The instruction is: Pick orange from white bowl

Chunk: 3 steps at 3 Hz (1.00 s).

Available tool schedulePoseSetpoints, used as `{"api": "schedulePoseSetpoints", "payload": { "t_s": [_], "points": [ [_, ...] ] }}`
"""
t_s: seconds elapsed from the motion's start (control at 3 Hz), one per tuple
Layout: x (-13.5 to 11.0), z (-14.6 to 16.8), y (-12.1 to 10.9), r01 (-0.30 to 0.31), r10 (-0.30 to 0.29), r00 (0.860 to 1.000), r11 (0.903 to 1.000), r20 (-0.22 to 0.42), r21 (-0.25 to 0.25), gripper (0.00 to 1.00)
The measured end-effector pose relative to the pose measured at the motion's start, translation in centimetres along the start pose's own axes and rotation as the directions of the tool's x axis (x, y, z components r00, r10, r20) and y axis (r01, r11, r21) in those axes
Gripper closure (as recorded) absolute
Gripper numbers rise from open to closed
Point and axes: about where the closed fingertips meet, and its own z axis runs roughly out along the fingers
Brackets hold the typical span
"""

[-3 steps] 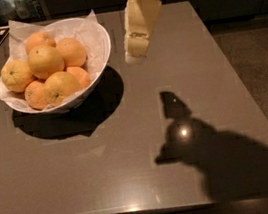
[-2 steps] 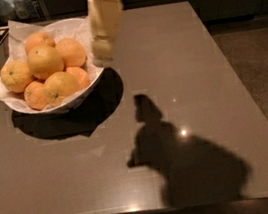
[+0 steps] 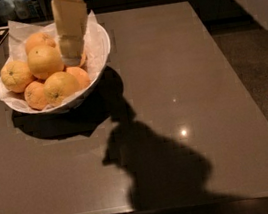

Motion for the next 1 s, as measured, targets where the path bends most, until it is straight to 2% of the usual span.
{"api": "schedulePoseSetpoints", "payload": {
  "t_s": [0.33,0.67,1.0],
  "points": [
    [-0.9,0.0,-0.4,0.000,0.000,1.000,0.9999,0.030,0.016,0.00],
    [-3.7,1.3,-1.7,-0.015,0.015,0.998,0.9999,0.063,0.005,0.00],
    [-5.6,2.8,-2.9,-0.038,0.039,0.996,0.9991,0.077,-0.020,0.09]
  ]
}}
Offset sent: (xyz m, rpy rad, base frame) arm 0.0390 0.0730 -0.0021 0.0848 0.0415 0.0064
